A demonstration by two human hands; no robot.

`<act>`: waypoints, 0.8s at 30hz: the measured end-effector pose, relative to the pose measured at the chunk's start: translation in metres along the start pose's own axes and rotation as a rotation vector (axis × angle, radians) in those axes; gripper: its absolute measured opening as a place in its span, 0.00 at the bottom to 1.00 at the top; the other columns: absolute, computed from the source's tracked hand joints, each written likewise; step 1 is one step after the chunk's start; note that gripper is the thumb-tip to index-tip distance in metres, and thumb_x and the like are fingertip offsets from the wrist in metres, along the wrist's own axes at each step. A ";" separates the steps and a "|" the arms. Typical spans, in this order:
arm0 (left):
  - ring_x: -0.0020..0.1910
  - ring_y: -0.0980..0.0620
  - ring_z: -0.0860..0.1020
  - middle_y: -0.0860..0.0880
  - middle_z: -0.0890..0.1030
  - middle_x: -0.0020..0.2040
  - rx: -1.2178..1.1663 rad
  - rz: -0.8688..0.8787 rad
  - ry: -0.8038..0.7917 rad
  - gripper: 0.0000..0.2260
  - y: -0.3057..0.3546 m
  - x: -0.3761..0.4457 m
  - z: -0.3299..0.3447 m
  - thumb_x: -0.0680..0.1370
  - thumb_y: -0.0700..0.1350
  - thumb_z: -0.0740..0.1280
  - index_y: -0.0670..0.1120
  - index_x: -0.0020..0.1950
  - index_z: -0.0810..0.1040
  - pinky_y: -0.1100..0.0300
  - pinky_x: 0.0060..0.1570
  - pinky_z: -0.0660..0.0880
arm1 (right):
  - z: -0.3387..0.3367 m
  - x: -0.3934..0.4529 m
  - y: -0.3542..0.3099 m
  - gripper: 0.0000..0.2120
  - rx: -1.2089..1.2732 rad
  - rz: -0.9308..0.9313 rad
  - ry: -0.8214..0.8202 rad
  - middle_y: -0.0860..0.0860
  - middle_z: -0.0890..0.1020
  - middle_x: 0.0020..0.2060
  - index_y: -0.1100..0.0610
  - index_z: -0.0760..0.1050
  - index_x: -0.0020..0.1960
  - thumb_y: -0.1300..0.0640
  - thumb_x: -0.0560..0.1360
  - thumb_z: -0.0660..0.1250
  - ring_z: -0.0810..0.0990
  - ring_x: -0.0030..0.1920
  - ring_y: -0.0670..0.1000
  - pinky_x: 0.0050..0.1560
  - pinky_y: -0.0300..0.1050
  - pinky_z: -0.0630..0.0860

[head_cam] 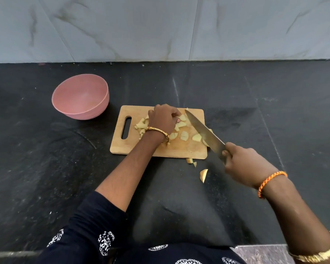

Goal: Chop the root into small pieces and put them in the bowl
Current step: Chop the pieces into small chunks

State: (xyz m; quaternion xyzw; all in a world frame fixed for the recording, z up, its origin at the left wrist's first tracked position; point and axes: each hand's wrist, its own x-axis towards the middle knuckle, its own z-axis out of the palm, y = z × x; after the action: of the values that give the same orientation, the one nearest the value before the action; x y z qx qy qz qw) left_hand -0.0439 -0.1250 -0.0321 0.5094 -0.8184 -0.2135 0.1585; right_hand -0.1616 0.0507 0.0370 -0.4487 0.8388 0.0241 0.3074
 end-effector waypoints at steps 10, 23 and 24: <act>0.55 0.49 0.74 0.53 0.83 0.47 -0.051 -0.040 0.050 0.05 -0.002 -0.003 0.001 0.75 0.44 0.69 0.50 0.50 0.82 0.55 0.51 0.61 | 0.006 0.022 -0.025 0.06 0.082 -0.064 0.005 0.53 0.75 0.39 0.55 0.69 0.55 0.57 0.79 0.56 0.77 0.39 0.53 0.39 0.46 0.76; 0.53 0.49 0.75 0.53 0.83 0.44 0.010 -0.074 0.123 0.04 0.000 -0.005 0.006 0.74 0.47 0.69 0.51 0.45 0.83 0.54 0.49 0.59 | 0.002 0.001 -0.014 0.03 -0.007 -0.030 -0.053 0.54 0.75 0.39 0.53 0.66 0.53 0.57 0.80 0.56 0.76 0.37 0.52 0.34 0.42 0.72; 0.52 0.49 0.75 0.53 0.83 0.43 -0.010 -0.083 0.131 0.03 -0.001 -0.005 0.007 0.74 0.47 0.70 0.51 0.44 0.82 0.55 0.49 0.59 | 0.002 0.001 -0.016 0.02 0.011 -0.044 -0.027 0.54 0.75 0.38 0.53 0.66 0.51 0.57 0.80 0.55 0.75 0.36 0.52 0.33 0.41 0.71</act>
State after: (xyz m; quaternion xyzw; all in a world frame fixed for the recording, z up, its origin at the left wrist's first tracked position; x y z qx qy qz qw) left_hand -0.0446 -0.1198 -0.0392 0.5549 -0.7834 -0.1902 0.2055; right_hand -0.1492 0.0413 0.0389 -0.4648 0.8248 0.0188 0.3215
